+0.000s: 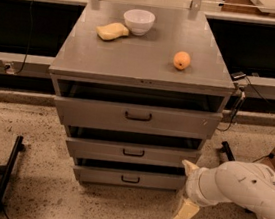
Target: Open bottom drawer
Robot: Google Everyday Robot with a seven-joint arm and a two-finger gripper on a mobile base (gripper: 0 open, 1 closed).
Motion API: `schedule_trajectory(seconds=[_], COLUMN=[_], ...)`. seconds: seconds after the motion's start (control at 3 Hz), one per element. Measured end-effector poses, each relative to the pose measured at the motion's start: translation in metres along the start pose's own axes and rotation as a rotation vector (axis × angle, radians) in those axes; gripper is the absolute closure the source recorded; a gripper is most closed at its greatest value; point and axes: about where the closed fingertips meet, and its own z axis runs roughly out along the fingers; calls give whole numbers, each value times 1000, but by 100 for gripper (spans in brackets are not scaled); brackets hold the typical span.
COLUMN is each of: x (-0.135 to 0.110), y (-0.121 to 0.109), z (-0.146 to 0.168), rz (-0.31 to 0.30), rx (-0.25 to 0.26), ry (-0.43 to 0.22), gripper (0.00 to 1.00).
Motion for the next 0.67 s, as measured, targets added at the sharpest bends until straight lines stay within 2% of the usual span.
schedule_trajectory(seconds=[0.33, 0.67], x=[17, 58], y=[-6, -23], z=[18, 72], rz=[3, -26], rx=[0, 19], ry=[34, 46], gripper=[0, 0])
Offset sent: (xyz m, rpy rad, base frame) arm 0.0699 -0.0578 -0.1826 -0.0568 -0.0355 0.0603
